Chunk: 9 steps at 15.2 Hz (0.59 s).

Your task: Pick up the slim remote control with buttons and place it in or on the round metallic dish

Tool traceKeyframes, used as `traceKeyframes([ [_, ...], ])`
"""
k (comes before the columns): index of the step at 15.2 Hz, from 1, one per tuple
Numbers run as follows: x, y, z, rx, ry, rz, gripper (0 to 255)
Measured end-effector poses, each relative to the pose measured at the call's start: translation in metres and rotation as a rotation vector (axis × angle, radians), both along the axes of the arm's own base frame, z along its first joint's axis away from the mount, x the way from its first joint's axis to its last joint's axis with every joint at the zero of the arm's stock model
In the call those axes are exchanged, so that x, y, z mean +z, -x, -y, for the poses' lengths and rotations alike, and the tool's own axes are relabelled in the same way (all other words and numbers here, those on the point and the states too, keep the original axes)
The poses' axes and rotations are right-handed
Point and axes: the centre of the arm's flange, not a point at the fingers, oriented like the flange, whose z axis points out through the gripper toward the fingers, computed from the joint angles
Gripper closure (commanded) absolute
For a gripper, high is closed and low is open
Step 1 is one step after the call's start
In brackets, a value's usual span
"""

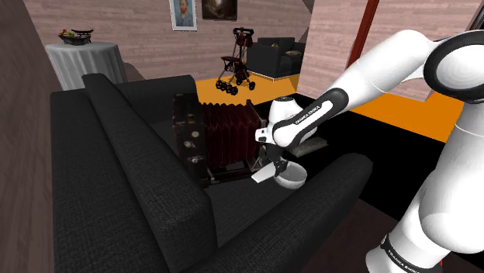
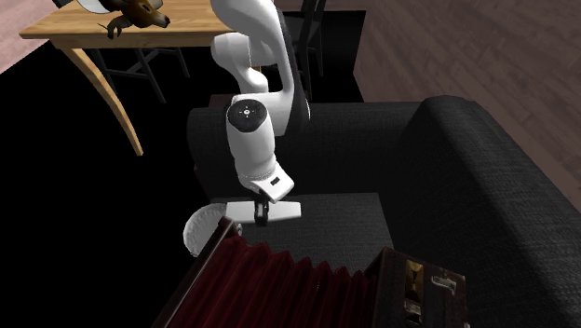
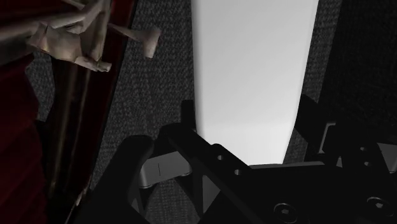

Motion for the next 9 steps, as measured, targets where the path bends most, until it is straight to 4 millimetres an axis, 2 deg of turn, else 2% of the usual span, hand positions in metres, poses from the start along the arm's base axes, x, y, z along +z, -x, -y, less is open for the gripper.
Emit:
traceKeyframes([
  [9,0.0,0.007,0.117,0.0,0.0,0.0,255],
])
